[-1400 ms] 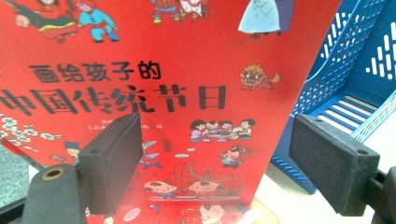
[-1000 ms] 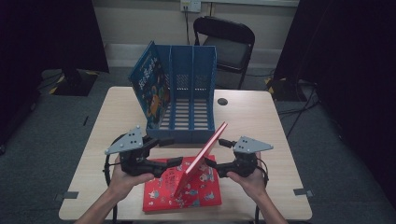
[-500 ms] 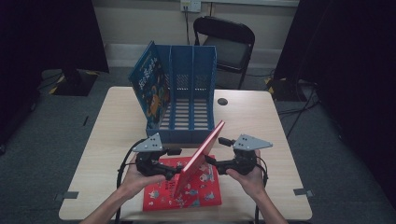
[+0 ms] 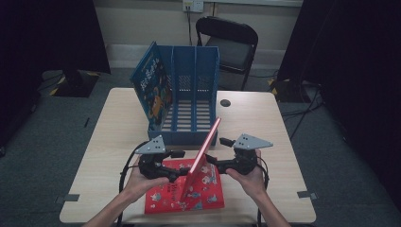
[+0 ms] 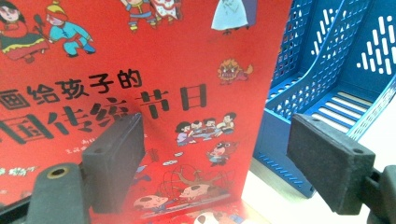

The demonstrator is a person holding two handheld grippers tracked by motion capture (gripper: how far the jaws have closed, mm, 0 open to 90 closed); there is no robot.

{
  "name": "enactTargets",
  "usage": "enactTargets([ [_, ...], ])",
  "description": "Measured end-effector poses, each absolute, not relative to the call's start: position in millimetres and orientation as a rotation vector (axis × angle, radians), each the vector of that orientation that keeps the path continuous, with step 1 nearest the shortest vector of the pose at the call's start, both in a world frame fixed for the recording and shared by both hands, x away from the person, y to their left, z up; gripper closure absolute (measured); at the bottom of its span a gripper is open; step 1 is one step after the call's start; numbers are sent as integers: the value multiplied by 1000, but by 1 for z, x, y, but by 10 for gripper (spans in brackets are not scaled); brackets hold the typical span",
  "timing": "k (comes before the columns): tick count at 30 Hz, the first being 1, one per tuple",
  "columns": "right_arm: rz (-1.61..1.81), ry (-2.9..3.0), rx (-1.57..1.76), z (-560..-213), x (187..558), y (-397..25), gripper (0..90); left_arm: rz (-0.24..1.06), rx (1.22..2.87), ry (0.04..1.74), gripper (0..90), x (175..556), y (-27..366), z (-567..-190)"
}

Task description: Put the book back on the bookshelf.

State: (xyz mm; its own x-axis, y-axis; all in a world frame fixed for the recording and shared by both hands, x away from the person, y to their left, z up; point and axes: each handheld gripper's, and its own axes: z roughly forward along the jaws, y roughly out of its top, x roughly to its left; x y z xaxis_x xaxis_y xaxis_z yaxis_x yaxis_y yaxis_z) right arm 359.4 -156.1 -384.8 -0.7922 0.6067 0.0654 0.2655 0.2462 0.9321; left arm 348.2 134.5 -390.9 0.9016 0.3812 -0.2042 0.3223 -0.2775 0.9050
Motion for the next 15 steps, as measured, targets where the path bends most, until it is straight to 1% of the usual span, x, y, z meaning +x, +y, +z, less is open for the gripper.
enactTargets([
  [6, 1548, 2236, 814, -384, 366, -147, 204, 66, 1888, 516, 300, 349, 134, -392],
  [15, 1545, 2262, 793, -382, 375, -131, 202, 86, 1886, 546, 271, 351, 139, -394],
])
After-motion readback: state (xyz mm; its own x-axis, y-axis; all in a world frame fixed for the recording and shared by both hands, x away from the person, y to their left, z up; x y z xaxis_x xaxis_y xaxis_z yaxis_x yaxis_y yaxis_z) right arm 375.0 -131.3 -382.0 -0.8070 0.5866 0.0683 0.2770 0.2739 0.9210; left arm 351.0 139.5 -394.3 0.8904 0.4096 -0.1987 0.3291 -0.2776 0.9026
